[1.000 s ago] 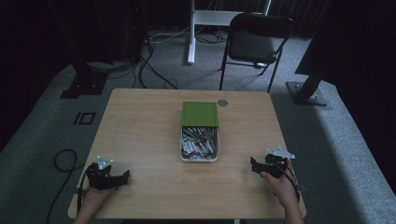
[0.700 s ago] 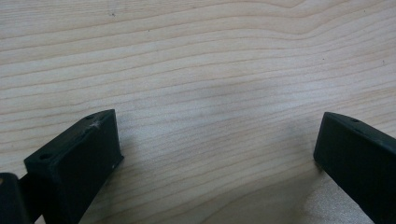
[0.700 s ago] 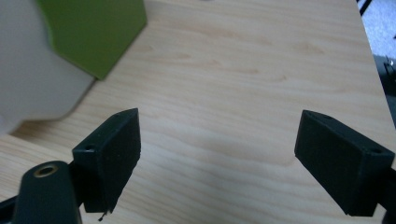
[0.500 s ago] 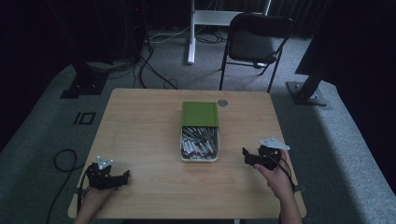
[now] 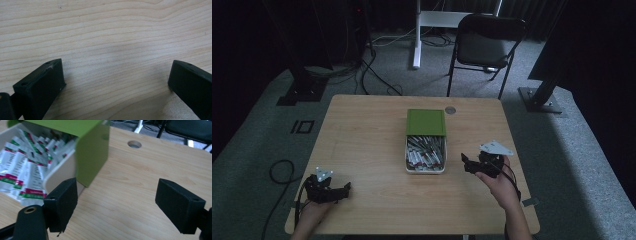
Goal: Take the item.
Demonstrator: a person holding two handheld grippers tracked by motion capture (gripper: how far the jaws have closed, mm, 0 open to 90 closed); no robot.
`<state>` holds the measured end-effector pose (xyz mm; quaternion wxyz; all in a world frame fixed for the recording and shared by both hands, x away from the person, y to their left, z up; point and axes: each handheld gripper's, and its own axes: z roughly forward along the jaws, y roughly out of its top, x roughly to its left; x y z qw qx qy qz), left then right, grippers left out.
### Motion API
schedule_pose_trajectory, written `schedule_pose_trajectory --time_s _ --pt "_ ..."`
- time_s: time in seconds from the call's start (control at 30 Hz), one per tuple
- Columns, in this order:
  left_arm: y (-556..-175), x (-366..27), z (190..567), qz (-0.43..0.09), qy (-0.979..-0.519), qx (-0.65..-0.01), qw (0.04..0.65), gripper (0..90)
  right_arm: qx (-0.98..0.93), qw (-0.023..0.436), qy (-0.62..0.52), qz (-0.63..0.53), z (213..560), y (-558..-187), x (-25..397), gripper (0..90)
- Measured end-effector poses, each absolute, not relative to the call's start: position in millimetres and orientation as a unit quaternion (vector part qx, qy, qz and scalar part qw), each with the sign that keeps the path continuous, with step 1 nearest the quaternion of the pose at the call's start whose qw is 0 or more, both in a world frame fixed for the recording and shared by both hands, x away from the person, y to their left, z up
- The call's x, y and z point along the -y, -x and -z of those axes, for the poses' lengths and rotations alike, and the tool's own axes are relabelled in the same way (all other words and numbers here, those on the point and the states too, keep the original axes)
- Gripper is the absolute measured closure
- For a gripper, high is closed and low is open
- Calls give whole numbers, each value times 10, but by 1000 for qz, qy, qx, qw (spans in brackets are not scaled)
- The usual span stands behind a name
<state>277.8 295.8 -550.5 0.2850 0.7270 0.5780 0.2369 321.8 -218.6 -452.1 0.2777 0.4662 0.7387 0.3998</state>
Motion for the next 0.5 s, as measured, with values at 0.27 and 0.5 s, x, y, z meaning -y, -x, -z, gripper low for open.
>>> schedule_pose_trajectory --time_s 0.27,0.5 --pt "-2778 -2958 5505 -237 -727 -578 285 13 -757 270 -429 -412 4450 -3211 1930 183" --pt "-2778 -2958 5505 -237 -727 -578 285 13 -771 261 -407 -415 4458 -3220 1762 186"
